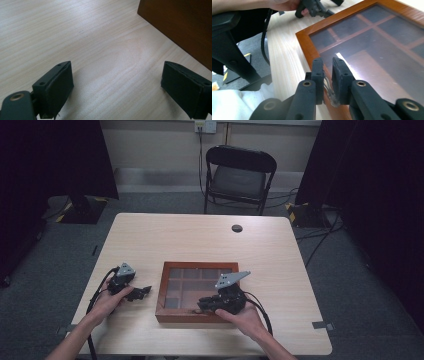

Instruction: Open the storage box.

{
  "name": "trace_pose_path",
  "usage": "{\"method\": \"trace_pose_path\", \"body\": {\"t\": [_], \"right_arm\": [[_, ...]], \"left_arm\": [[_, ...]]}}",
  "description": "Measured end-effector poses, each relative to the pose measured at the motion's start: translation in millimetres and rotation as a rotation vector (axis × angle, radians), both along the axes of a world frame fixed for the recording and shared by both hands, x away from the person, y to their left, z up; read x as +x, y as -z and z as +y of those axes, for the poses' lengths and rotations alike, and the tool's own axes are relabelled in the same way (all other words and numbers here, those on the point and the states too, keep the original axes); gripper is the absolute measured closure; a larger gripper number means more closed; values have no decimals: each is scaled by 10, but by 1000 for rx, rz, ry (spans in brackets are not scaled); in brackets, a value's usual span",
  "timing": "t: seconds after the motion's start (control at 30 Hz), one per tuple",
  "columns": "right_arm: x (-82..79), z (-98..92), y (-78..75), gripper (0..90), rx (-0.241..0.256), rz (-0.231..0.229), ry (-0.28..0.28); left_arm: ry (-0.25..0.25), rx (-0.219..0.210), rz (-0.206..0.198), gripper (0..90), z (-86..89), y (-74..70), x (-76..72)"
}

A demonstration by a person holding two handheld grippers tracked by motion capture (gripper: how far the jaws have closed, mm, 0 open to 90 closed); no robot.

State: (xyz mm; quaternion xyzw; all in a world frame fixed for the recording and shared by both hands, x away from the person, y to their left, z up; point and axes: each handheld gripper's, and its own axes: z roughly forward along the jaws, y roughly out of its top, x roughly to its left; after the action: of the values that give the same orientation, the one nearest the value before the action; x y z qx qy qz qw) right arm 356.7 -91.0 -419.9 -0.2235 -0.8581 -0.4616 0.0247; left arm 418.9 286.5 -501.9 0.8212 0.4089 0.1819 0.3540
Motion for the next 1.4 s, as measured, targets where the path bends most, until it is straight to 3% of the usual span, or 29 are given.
{"method": "trace_pose_path", "body": {"t": [0.63, 1.4], "right_arm": [[-19, 131, 223, 807, -52, -4, -27], [-21, 155, 196, 813, -79, -10, -33]], "left_arm": [[-1, 0, 0, 100, -1, 0, -1], [-2, 3, -1, 100, 0, -2, -4]]}}
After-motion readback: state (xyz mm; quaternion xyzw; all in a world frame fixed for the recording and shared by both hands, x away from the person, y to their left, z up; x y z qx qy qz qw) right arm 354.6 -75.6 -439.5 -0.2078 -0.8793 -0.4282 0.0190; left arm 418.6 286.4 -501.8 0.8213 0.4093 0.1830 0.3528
